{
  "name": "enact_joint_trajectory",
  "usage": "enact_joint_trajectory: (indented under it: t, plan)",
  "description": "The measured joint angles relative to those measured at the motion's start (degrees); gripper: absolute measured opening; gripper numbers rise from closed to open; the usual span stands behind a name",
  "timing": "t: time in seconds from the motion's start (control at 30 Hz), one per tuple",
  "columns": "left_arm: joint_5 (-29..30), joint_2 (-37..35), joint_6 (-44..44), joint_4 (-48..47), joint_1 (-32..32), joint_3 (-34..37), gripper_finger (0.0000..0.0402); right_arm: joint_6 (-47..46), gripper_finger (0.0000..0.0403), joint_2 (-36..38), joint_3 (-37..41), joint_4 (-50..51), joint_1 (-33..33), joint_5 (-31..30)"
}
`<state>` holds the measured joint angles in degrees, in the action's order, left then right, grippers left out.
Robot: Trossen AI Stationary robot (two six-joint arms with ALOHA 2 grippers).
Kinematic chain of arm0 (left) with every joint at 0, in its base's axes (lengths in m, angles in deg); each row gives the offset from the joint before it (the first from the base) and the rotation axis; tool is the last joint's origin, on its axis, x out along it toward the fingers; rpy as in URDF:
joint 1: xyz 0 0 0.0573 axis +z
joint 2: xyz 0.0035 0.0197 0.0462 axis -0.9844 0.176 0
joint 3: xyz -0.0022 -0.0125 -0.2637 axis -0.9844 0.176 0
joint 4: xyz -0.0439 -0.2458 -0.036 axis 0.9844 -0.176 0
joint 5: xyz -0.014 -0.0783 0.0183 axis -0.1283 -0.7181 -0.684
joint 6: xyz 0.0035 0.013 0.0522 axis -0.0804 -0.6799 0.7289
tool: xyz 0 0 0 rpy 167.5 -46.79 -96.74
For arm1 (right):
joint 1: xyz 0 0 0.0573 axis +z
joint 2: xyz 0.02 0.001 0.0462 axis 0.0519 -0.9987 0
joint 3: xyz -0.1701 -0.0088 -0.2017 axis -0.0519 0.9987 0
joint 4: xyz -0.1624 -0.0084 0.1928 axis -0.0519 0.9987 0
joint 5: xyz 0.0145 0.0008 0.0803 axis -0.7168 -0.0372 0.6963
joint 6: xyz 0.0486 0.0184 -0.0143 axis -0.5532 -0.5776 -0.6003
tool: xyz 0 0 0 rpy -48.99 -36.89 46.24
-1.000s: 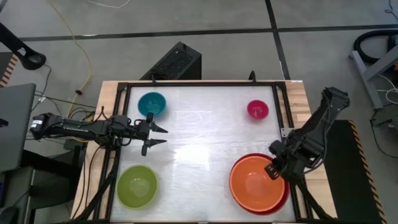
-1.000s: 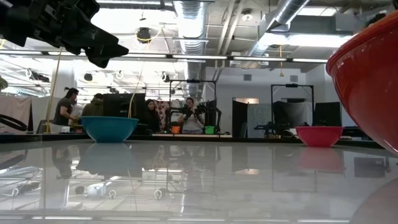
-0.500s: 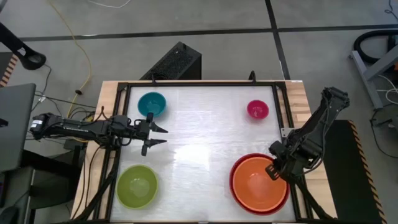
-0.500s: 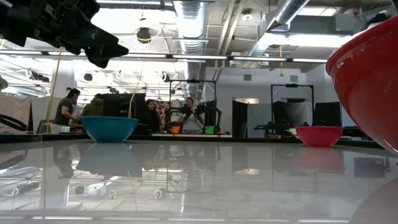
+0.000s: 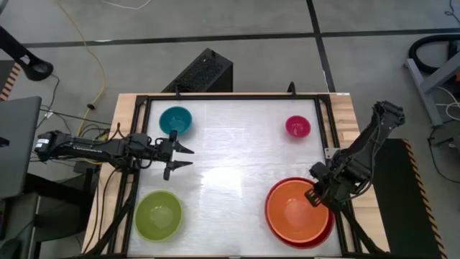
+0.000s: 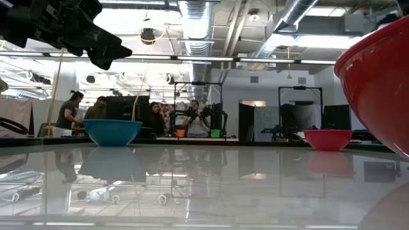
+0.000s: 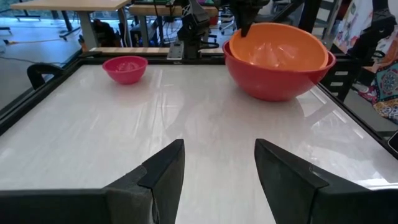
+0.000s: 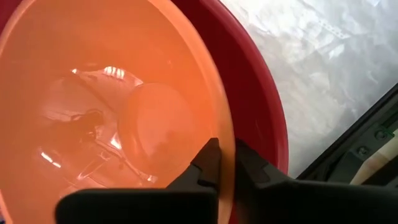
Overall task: Nest bowls inside each other
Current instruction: Stack the orange bowl on top of the red bowl, then stack the green bowl on top of the orange bowl
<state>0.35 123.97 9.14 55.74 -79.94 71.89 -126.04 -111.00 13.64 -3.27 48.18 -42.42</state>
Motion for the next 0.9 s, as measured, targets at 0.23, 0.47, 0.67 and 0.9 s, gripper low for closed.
enact_joint_trajectory:
  t: [0.23, 0.47, 0.67, 0.9]
  plan:
    - [0.0, 0.0, 0.0, 0.0, 0.0, 0.0, 0.0186, 0.0, 0.0098, 0.0, 0.0, 0.3, 0.0, 0.1]
    - [-0.1, 0.0, 0.2, 0.0, 0.0, 0.0, 0.0186, -0.2, 0.0110, 0.0, 0.0, 1.4, -2.5, 3.0]
    - [-0.1, 0.0, 0.2, 0.0, 0.0, 0.0, 0.0186, 0.5, 0.0110, 0.0, 0.0, 2.9, -7.0, 12.5]
    - [-0.1, 0.0, 0.2, 0.0, 0.0, 0.0, 0.0186, 5.5, 0.0110, 0.0, -1.9, 5.8, -11.3, 14.6]
